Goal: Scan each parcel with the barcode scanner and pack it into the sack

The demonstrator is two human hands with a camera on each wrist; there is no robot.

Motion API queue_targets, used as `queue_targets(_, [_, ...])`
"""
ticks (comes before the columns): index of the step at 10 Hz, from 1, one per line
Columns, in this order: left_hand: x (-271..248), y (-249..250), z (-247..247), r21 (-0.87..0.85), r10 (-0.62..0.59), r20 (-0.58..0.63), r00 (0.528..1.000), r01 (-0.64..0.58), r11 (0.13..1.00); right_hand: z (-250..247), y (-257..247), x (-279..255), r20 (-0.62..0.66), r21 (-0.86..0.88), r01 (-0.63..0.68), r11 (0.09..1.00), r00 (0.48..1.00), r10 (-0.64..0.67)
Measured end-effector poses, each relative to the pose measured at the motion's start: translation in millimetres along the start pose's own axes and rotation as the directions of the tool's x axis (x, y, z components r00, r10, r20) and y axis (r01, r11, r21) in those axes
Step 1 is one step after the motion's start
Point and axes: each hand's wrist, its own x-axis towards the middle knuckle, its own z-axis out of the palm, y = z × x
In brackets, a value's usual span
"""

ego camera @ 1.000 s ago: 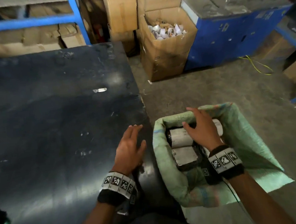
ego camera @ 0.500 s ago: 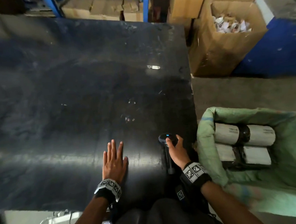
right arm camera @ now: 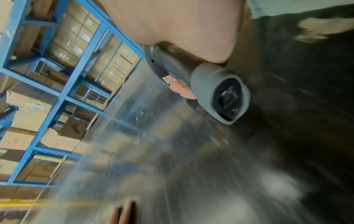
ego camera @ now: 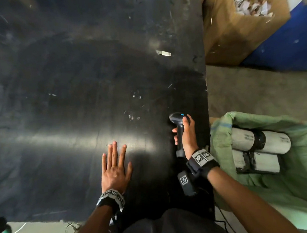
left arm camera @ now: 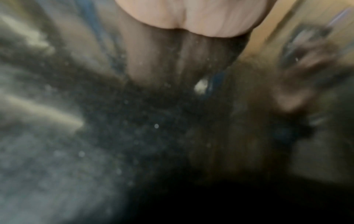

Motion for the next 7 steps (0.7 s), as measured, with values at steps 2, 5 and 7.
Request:
queue_targets(2, [-0.6, 0.0, 0.2, 0.024, -0.017, 0.018, 1.0, 0.017, 1.0, 32.0, -66.1, 72.9, -0.009, -0.003, -0.01, 1.0, 1.0, 0.01])
queue_targets(5, [2.5, 2.0, -1.8, 0.047, -0.033, 0.037, 0.999, 0.031, 0.998, 39.9, -61.8, 103.5, -0.01, -0.157, -0.032, 0.987, 0.999, 0.03])
queue_targets(7, [1.8, 4.2, -9.8, 0.007, -0.02, 0.04, 0.999, 0.02, 1.0, 5.2, -77.8, 50.3, 0.092, -0.521, 0.135, 0.843, 0.991, -0.102])
